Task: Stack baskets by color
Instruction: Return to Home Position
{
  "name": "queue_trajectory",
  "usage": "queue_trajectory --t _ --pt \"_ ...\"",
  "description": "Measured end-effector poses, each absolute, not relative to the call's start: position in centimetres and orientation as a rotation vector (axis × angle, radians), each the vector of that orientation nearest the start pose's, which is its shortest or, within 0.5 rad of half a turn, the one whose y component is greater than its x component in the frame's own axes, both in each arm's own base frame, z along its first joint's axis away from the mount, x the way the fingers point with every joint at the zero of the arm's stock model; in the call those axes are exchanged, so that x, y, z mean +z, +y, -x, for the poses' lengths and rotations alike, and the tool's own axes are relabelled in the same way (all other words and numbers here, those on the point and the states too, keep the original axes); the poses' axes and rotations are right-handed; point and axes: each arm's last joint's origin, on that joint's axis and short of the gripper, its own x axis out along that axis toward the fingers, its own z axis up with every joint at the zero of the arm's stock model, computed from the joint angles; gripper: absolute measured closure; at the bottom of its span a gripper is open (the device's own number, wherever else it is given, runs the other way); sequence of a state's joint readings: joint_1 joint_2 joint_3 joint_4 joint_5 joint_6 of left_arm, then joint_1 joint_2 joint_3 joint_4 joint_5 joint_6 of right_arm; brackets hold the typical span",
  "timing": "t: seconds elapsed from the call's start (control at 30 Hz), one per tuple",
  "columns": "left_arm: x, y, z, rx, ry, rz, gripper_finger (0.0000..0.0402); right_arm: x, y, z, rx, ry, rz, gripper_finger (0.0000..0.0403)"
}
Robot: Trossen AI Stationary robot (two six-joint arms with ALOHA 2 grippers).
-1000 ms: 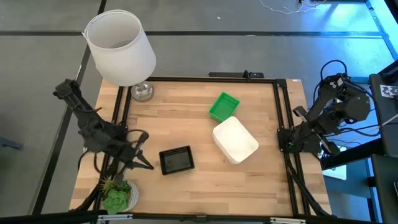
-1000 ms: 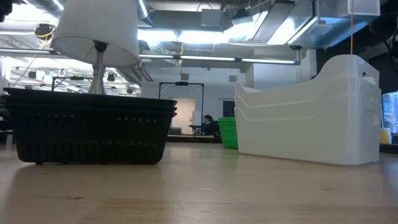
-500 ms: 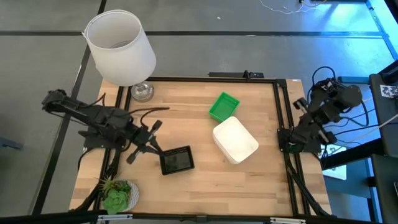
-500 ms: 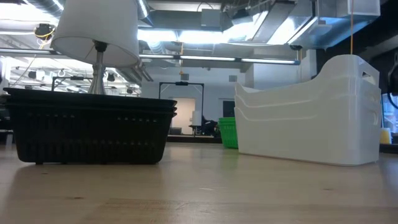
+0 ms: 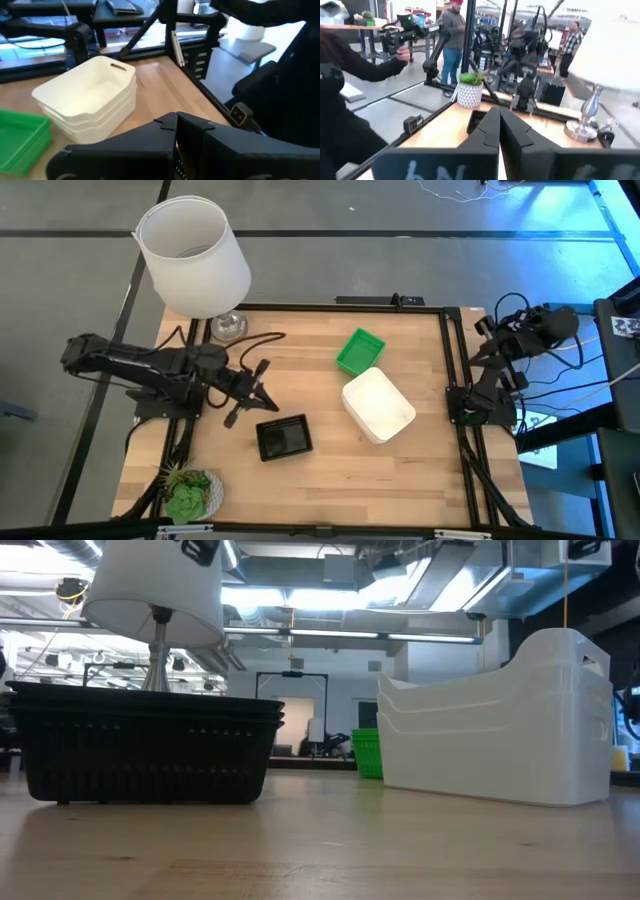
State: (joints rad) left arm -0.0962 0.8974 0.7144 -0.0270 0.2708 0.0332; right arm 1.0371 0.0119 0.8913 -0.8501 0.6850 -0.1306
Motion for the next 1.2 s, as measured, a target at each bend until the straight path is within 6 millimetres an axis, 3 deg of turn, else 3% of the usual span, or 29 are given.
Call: queue_trajectory --t 0.37,0.53,0.7,1.2 --pt "30.4 -0.8 -20.0 -0.397 0.171 0.008 0.0402 32.7 -4.8 0.0 0.413 0.022 0.064 0.0403" --pt "30.4 -0.7 -20.0 -0.394 0.162 0.007 0.0402 32.0 -4.9 -0.6 0.334 0.065 0.047 0.0403" --pt "30.4 -0.8 -20.0 -0.400 0.163 0.010 0.0402 32.0 -5.6 -0.3 0.360 0.128 -0.110 0.0403" --pt "30.5 -0.9 -20.0 -0.422 0.165 0.039 0.0402 32.6 -4.5 1.5 0.569 0.149 -0.189 0.0403"
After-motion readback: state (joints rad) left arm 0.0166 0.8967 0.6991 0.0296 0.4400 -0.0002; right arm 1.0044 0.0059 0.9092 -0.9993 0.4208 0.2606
